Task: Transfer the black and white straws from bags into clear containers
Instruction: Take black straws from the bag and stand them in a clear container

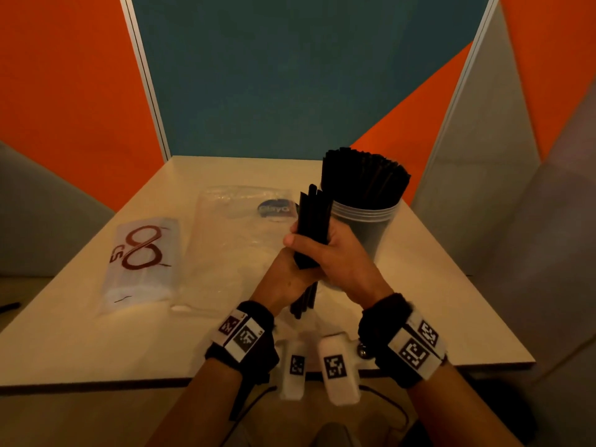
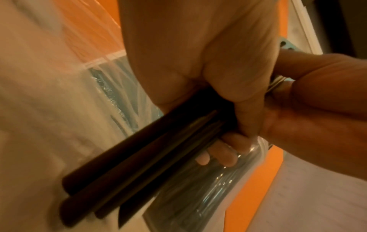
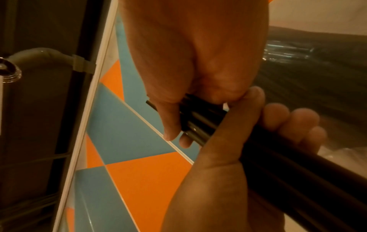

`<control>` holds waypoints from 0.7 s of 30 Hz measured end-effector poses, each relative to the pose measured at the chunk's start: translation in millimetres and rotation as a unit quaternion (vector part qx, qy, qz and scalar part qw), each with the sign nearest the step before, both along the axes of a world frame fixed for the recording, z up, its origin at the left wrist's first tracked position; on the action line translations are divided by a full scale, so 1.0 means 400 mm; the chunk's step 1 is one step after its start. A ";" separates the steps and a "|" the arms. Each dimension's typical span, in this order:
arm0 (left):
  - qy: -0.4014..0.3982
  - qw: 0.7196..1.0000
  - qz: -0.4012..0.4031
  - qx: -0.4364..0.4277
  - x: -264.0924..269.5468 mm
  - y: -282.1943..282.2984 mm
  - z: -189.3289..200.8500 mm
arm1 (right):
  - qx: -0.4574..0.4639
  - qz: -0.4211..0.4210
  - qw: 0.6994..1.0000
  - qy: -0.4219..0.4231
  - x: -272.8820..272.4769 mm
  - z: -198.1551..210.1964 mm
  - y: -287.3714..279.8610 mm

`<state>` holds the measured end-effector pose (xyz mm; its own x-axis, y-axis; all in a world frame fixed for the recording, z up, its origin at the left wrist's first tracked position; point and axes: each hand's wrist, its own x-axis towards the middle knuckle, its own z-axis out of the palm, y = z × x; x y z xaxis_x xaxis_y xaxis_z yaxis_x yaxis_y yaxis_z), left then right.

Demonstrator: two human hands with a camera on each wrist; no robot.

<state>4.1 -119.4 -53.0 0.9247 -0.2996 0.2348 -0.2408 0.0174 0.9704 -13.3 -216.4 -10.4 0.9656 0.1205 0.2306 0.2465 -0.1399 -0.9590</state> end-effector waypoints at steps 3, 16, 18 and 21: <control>-0.028 1.000 -0.006 0.000 -0.007 0.005 0.045 | 0.000 0.006 0.999 -0.053 -0.012 0.058 -0.006; -0.246 0.945 0.081 0.199 0.084 -0.032 0.120 | 0.085 -0.127 0.963 -0.221 0.093 0.333 -0.216; -0.235 0.945 0.089 0.211 0.089 -0.039 0.107 | 0.062 -0.150 0.964 -0.211 0.123 0.308 -0.231; -0.251 0.938 0.104 0.217 0.093 -0.045 0.096 | 0.041 -0.169 0.966 -0.192 0.160 0.261 -0.242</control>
<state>41.3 -137.6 -14.7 0.7799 -0.2935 0.5529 -0.6229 -0.4514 0.6390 50.6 -313.2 94.0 0.7872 -0.2213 0.5755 0.5405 -0.2017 -0.8168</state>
